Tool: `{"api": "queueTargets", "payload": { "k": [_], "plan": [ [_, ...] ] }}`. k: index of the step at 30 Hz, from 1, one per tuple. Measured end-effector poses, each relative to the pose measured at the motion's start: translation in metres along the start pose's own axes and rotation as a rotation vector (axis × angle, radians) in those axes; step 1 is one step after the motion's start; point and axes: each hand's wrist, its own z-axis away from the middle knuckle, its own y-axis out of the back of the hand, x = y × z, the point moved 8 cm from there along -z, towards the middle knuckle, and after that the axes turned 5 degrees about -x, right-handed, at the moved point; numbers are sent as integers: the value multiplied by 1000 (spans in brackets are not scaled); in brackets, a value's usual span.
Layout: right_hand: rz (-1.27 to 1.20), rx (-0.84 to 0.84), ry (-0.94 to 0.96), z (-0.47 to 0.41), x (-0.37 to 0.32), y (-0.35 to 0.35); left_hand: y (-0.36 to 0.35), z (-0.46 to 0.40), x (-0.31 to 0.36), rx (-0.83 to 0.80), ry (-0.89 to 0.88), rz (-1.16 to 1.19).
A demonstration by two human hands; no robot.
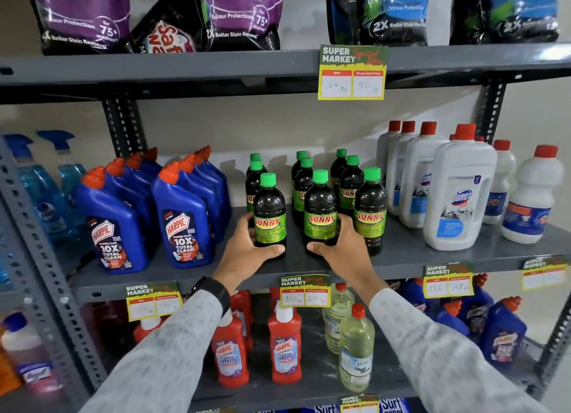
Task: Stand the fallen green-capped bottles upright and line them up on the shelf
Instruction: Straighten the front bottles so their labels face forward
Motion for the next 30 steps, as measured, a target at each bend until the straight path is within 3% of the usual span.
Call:
{"api": "queueTargets", "payload": {
  "k": [16, 30],
  "plan": [
    [-59, -133, 65, -1, 8, -4, 18, 20, -11, 70, -118, 13],
    [-61, -165, 63, 3, 5, -5, 16, 30, -3, 68, -111, -29]
  ]
}}
